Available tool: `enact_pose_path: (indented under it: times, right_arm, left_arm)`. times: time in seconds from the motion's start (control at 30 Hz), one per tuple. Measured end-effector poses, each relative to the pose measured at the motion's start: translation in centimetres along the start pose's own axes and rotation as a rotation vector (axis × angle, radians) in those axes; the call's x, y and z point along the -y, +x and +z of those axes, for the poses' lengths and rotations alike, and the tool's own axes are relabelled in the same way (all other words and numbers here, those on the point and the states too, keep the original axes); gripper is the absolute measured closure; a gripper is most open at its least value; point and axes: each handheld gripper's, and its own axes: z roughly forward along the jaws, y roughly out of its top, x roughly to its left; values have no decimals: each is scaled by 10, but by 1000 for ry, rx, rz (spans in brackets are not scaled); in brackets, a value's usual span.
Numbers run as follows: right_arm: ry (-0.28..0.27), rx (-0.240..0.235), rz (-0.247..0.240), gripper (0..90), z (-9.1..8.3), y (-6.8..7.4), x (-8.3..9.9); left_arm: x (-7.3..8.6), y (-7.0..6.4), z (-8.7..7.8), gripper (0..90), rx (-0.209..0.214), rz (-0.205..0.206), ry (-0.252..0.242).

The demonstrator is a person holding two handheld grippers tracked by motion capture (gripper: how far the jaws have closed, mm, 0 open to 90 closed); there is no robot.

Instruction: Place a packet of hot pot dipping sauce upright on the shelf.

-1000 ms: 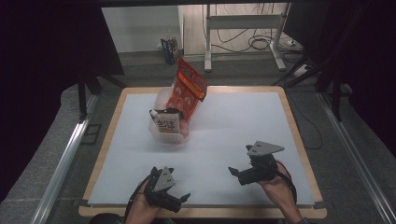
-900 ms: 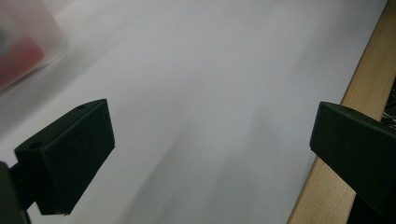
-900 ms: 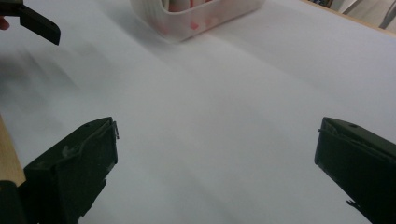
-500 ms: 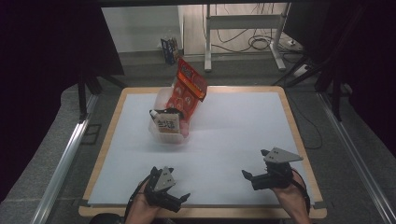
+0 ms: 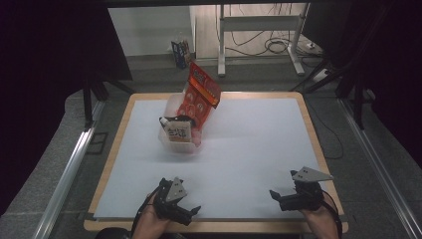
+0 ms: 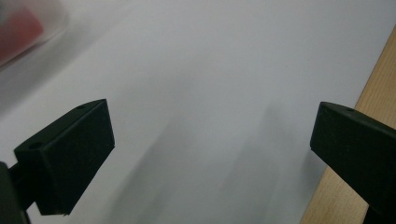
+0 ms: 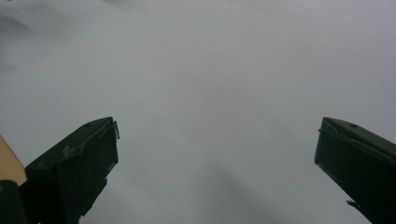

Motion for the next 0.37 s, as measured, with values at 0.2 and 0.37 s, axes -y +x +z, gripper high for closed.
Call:
enact_pose_path:
  times: [0.2,0.37]
  right_arm:
    - [16,1,17,0,1,-4,4]
    - [36,-6,19,0,4,-5,6]
  left_arm:
    - [0,0,1,0,-1,2,3]
    - [-1,1,1,0,-3,4,5]
